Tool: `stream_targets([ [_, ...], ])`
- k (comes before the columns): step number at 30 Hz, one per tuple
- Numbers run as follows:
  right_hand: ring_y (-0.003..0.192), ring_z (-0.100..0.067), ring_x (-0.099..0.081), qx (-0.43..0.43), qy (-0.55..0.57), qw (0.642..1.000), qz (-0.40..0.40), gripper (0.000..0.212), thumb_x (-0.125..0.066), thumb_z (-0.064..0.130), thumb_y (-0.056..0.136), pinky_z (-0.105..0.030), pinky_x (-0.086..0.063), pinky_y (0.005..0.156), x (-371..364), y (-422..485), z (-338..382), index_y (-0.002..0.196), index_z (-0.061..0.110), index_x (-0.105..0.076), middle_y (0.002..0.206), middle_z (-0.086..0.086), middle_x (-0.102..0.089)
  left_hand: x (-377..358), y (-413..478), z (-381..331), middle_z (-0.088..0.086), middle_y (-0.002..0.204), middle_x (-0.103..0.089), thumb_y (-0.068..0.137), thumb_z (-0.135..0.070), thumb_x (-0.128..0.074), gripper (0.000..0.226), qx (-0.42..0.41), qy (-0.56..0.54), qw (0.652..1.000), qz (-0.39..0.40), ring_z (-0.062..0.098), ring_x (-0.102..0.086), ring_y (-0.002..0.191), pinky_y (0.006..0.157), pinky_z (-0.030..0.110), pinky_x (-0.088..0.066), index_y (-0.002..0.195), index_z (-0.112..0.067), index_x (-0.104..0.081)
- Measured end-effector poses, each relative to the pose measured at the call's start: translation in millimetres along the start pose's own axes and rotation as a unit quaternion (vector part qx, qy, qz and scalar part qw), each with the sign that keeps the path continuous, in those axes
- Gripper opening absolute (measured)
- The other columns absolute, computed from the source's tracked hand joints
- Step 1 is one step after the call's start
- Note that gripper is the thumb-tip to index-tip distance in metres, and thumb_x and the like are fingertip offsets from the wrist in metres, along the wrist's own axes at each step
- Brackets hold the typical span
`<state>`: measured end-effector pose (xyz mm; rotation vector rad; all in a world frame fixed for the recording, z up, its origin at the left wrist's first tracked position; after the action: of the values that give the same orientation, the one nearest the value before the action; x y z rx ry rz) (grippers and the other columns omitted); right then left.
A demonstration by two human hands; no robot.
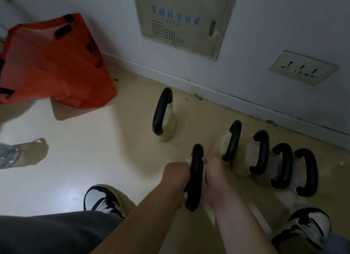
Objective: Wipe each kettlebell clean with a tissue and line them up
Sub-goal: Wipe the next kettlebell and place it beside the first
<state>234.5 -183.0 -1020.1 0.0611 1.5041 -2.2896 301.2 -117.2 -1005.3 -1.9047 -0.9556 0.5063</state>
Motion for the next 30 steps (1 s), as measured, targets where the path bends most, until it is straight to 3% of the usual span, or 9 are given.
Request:
stream_targets([
  [4, 0.051, -0.024, -0.061, -0.005, 0.001, 0.999, -0.048, 0.039, -0.045, 0.031, 0.092, -0.023, -0.045, 0.049, -31, 24, 26, 0.069, 0.01, -0.069, 0.066, -0.009, -0.06, 1, 17, -42, 0.016, 0.074, -0.069, 0.097, -0.023, -0.064, 0.028, -0.021, -0.01, 1.0, -0.01, 0.02, -0.063, 0.047, 0.038, 0.018, -0.043, 0.088, 0.003, -0.072],
  [7, 0.071, -0.028, -0.059, -0.001, 0.015, 1.0, -0.018, 0.031, -0.044, 0.027, 0.091, -0.032, -0.047, 0.066, -55, 33, 56, 0.093, 0.01, -0.069, 0.08, -0.011, -0.062, 2, 28, -82, 0.014, 0.069, -0.068, 0.099, -0.021, -0.061, 0.026, -0.045, -0.015, 0.999, -0.009, 0.017, -0.061, 0.037, 0.035, 0.021, -0.046, 0.084, -0.003, -0.07],
  [9, 0.072, -0.027, -0.056, 0.009, 0.019, 1.0, -0.005, 0.028, -0.042, 0.025, 0.092, -0.033, -0.045, 0.067, -63, 39, 78, 0.102, 0.011, -0.065, 0.088, -0.011, -0.062, -1, 38, -105, 0.013, 0.064, -0.065, 0.101, -0.021, -0.06, 0.029, -0.053, -0.016, 0.998, -0.006, 0.017, -0.059, 0.034, 0.033, 0.022, -0.047, 0.078, -0.004, -0.065],
  [16, 0.088, -0.033, -0.063, 0.034, -0.028, 0.999, -0.012, 0.045, -0.047, 0.024, 0.086, -0.039, -0.055, 0.082, -86, 62, 114, 0.118, 0.007, -0.074, 0.099, -0.014, -0.067, -5, 68, -144, 0.013, 0.075, -0.069, 0.102, -0.012, -0.051, 0.022, -0.076, 0.045, 0.996, -0.001, 0.024, -0.064, 0.058, 0.052, 0.028, -0.056, 0.097, -0.005, -0.071],
  [19, 0.088, -0.033, -0.065, 0.033, -0.042, 0.998, -0.038, 0.046, -0.047, 0.027, 0.087, -0.037, -0.055, 0.073, -84, 62, 113, 0.118, 0.012, -0.077, 0.101, -0.014, -0.072, -7, 77, -142, 0.016, 0.081, -0.07, 0.101, -0.016, -0.055, 0.021, -0.101, 0.074, 0.992, 0.003, 0.024, -0.065, 0.061, 0.057, 0.031, -0.058, 0.092, -0.005, -0.07],
  [22, 0.088, -0.03, -0.069, 0.022, -0.065, 0.996, -0.052, 0.038, -0.05, 0.03, 0.094, -0.036, -0.053, 0.069, -80, 56, 110, 0.116, 0.013, -0.077, 0.102, -0.012, -0.075, -7, 82, -132, 0.018, 0.092, -0.073, 0.099, -0.022, -0.058, 0.024, -0.1, 0.082, 0.991, -0.02, 0.032, -0.07, 0.08, 0.079, 0.043, -0.061, 0.098, -0.001, -0.07],
  [25, 0.095, -0.035, -0.068, 0.039, -0.101, 0.989, -0.096, 0.03, -0.051, 0.023, 0.105, -0.034, -0.05, 0.071, -72, 40, 116, 0.114, 0.003, -0.071, 0.101, -0.017, -0.07, -1, 81, -120, 0.017, 0.091, -0.064, 0.098, -0.019, -0.055, 0.027, -0.082, 0.069, 0.993, -0.058, 0.027, -0.057, 0.072, 0.066, 0.034, -0.05, 0.111, 0.003, -0.063],
  [27, 0.102, -0.035, -0.063, 0.034, -0.113, 0.983, -0.138, 0.029, -0.042, 0.017, 0.108, -0.034, -0.044, 0.079, -62, 31, 119, 0.109, -0.001, -0.064, 0.092, -0.016, -0.063, 7, 79, -110, 0.021, 0.104, -0.063, 0.096, -0.014, -0.053, 0.034, -0.076, 0.07, 0.993, -0.065, 0.026, -0.054, 0.076, 0.068, 0.033, -0.045, 0.125, 0.004, -0.056],
  [30, 0.083, -0.028, -0.062, 0.048, -0.136, 0.981, -0.126, 0.025, -0.055, 0.026, 0.105, -0.03, -0.046, 0.073, -59, 21, 111, 0.098, 0.003, -0.06, 0.087, -0.013, -0.061, 9, 62, -98, 0.02, 0.111, -0.065, 0.093, -0.005, -0.051, 0.033, -0.103, 0.095, 0.99, -0.025, 0.032, -0.061, 0.095, 0.084, 0.037, -0.052, 0.125, -0.003, -0.061],
])
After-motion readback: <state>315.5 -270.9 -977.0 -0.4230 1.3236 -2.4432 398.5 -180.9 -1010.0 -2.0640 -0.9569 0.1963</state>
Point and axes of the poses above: each hand's wrist, its own y-axis towards the middle knuckle, its own x-axis out of the back of the hand, z = x × y, the point moved 1 cm from there along y, towards the middle knuckle
